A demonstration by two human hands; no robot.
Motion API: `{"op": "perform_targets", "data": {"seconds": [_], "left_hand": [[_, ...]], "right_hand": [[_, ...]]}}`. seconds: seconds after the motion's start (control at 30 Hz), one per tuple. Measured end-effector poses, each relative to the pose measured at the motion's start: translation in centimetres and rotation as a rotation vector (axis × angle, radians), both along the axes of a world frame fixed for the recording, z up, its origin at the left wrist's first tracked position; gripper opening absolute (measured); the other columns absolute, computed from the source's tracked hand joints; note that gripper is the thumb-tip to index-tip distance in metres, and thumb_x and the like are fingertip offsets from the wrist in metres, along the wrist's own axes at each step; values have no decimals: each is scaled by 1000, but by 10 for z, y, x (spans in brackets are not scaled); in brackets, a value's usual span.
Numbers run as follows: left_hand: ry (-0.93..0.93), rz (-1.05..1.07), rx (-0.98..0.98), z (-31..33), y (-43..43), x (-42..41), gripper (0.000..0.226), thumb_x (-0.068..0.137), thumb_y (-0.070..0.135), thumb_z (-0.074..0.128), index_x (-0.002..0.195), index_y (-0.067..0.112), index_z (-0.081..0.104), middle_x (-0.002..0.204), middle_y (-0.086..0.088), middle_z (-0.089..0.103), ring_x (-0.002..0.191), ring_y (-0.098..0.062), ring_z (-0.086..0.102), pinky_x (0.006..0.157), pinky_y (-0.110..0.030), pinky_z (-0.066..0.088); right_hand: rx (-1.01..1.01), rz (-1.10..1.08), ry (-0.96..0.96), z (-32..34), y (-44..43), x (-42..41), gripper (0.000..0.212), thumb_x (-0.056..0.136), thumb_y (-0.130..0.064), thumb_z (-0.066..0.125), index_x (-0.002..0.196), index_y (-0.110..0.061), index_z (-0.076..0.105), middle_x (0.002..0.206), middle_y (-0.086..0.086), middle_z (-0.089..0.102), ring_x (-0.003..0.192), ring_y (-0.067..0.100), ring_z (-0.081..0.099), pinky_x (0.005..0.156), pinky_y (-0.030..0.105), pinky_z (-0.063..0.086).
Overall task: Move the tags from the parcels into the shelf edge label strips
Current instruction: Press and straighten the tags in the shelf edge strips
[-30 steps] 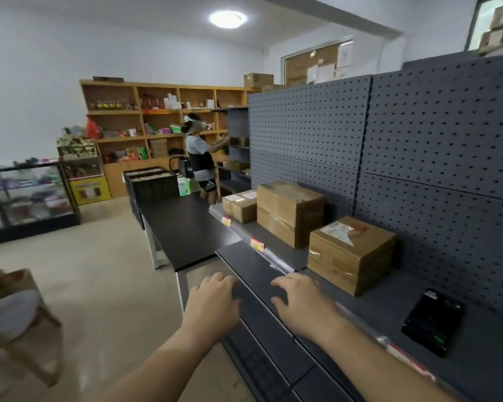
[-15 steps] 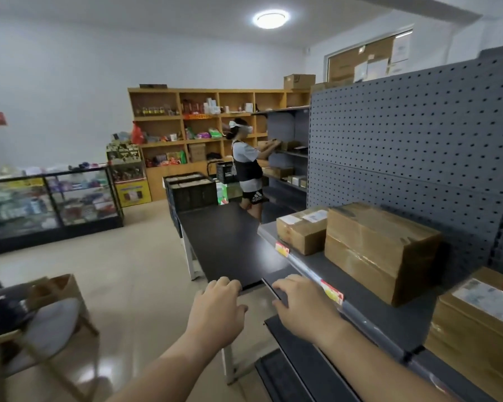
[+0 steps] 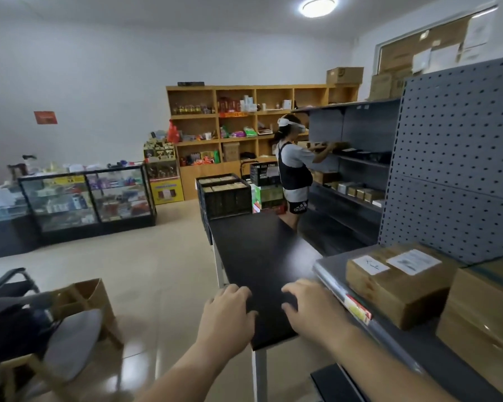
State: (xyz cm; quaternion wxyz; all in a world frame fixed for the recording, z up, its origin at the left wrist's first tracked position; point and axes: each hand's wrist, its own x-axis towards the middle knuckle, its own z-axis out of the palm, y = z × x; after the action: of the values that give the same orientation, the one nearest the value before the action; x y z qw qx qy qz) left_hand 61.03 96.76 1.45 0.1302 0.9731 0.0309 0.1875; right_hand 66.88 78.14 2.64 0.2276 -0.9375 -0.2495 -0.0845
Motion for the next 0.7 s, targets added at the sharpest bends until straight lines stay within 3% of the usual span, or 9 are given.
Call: {"op": "perform_targets", "data": {"seconds": [0.23,0.37,0.7], "left_hand": [[8,-212,51,-8,44,119,27,86,44,55,109,29,54,108,9,53,105,-16,51,85,-34,43],[27,-387,82,-8,56,184,33,87,42,54,117,29,53,115,8,53,112,-18,50,86,-35,40],[114,-912,71,-37,-26,250,26,84,36,58,109,31,56,110,12,56,105,-15,55,86,-34,46]], "right_hand": [[-25,-230,-15,-13,34,78,30,90,-38,59,117,-27,64,115,-6,63,107,18,59,89,34,51],[34,-417,10,-16,46,99,34,91,-39,59,124,-31,61,119,-11,61,109,13,58,89,30,51],[31,-926,93,-40,-4,65,25,90,-35,58,113,-29,66,107,-8,62,98,16,58,84,32,49]]}}
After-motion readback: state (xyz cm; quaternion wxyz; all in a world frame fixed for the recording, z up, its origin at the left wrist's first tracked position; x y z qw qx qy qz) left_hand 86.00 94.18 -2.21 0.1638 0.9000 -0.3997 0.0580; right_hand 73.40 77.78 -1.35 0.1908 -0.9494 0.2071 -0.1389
